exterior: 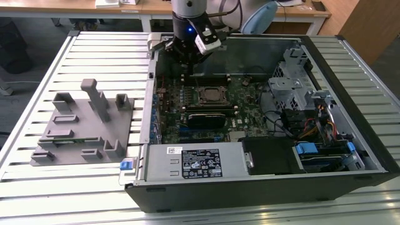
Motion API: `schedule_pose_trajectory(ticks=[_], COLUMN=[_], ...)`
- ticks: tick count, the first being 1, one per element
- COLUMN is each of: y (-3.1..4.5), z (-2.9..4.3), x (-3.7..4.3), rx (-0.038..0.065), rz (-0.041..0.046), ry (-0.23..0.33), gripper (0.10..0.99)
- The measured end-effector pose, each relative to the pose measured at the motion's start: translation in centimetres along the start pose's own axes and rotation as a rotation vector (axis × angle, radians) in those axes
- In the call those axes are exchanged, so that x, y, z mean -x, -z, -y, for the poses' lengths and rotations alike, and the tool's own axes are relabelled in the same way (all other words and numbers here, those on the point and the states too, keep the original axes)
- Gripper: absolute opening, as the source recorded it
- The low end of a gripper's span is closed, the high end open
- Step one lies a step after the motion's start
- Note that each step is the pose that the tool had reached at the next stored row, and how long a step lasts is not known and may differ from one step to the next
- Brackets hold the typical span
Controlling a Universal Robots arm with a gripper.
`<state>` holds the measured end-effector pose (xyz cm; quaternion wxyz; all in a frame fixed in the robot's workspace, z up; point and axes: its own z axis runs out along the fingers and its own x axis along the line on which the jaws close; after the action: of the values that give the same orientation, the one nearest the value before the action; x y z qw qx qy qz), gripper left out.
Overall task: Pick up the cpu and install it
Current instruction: 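Install the first cpu locking lever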
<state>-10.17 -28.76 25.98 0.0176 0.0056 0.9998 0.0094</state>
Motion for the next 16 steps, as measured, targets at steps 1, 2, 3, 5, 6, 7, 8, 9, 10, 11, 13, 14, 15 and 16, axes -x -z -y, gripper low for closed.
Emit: schedule_pose_trajectory(ticks=[1, 2, 3, 5, 6, 7, 8, 9, 10, 11, 13, 14, 15, 16], y=[-0.01, -0.02, -0.04, -0.07, -0.09, -0.10, -0.12, -0.14, -0.16, -0.19, -0.23, -0.24, -0.25, -0.25], z=[0.00, 0.00, -0.01, -0.01, -0.02, -0.02, -0.02, -0.03, -0.03, -0.03, -0.04, -0.03, 0.00, 0.05], x=[0.23, 0.48, 0.71, 1.23, 1.51, 1.78, 2.07, 2.36, 2.67, 3.01, 3.47, 3.54, 3.56, 3.57], rx=[0.000, 0.000, 0.000, 0.000, 0.000, 0.000, 0.000, 0.000, 0.000, 0.000, 0.000, 0.004, 0.018, 0.034], rz=[0.0000, -0.0002, -0.0002, -0.0002, -0.0002, -0.0002, -0.0001, -0.0002, -0.0001, -0.0002, -0.0005, -0.0010, -0.0020, -0.0028], ry=[0.000, 0.000, 0.000, 0.000, 0.000, 0.000, 0.000, 0.000, 0.000, 0.000, 0.000, 0.000, 0.000, -0.001], gripper=[0.106, 0.106, 0.106, 0.106, 0.106, 0.106, 0.106, 0.106, 0.106, 0.106, 0.106, 0.106, 0.106, 0.106])
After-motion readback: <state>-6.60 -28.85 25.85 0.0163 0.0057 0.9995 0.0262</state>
